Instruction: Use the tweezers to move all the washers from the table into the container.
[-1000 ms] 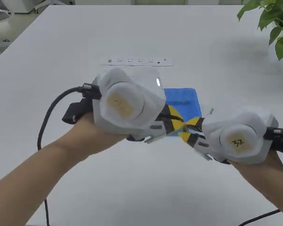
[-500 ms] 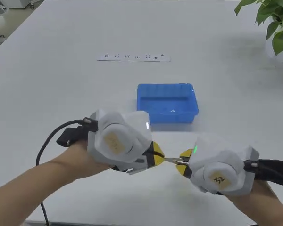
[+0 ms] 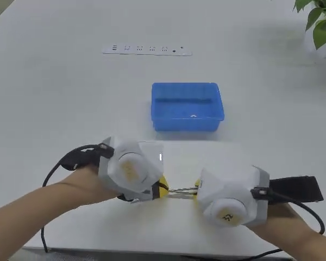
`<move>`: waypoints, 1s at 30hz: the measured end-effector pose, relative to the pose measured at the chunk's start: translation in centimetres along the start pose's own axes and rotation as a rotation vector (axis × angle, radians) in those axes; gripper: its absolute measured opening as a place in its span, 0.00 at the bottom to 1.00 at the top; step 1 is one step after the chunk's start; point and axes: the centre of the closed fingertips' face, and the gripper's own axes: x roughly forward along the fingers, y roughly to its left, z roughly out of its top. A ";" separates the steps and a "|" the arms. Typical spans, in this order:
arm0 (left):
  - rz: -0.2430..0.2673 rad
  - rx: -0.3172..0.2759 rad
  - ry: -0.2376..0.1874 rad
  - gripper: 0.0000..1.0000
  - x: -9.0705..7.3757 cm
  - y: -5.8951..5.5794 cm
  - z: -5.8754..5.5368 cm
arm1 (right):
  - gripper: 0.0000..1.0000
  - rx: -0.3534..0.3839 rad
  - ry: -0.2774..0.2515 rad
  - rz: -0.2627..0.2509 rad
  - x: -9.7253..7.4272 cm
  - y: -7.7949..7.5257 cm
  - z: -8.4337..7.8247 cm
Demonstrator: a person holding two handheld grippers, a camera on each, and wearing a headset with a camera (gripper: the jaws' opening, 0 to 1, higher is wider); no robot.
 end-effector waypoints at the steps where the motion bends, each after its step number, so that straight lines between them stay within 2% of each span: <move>1: -0.013 0.003 0.021 0.00 0.2 0.0 -0.4 | 0.06 0.017 -0.017 0.010 -0.1 0.1 0.2; 3: -0.015 0.009 0.030 0.00 0.4 0.2 -0.6 | 0.06 0.096 -0.028 0.019 -0.1 0.0 0.1; 8: -0.042 -0.025 0.026 0.00 0.4 0.2 -0.6 | 0.08 0.230 -0.051 0.040 -0.4 -0.1 0.1; 11: -0.034 -0.049 0.020 0.00 0.4 0.2 -0.5 | 0.12 0.276 -0.070 0.042 -0.9 -0.2 0.3; 14: -0.003 -0.069 0.019 0.01 0.3 0.1 -0.7 | 0.17 0.376 -0.100 0.017 -2.3 -0.8 0.4; 15: 0.039 -0.102 0.011 0.07 0.2 0.5 -0.7 | 0.18 0.401 -0.113 0.005 -2.8 -1.1 0.5; 16: 0.062 -0.127 -0.014 0.14 0.2 0.7 -0.5 | 0.19 0.449 -0.133 -0.012 -3.6 -1.4 0.5; 18: 0.097 -0.184 -0.004 0.26 -0.2 0.7 -1.1 | 0.23 0.534 -0.167 -0.028 -4.5 -1.7 0.6; 20: 0.137 -0.224 -0.045 0.26 -0.8 0.9 -0.9 | 0.28 0.619 -0.206 -0.049 -5.6 -2.2 0.6; 21: 0.157 -0.272 -0.075 0.27 -1.4 0.8 -0.7 | 0.31 0.656 -0.232 -0.071 -6.4 -2.6 0.6; 23: 0.174 -0.365 -0.099 0.32 -2.4 0.3 -0.7 | 0.35 0.705 -0.256 -0.093 -7.5 -3.0 0.6; 24: 0.193 -0.390 -0.112 0.36 -2.9 0.4 -0.7 | 0.37 0.717 -0.264 -0.103 -7.9 -3.2 0.5; 25: 0.215 -0.442 -0.127 0.39 -3.7 0.3 -0.6 | 0.39 0.723 -0.268 -0.116 -8.2 -3.5 0.4; 26: 0.213 -0.502 -0.128 0.43 -4.1 0.0 -0.7 | 0.42 0.731 -0.272 -0.128 -8.7 -3.6 0.3; 27: 0.191 -0.567 -0.136 0.47 -4.5 -0.5 -0.6 | 0.44 0.740 -0.275 -0.129 -8.9 -3.7 0.3; 28: 0.191 -0.615 -0.171 0.50 -5.2 -0.6 -0.2 | 0.46 0.759 -0.279 -0.124 -9.2 -3.6 0.4; 30: 0.244 -0.662 -0.207 0.55 -6.5 -0.3 0.0 | 0.51 0.767 -0.289 -0.129 -9.7 -3.6 0.5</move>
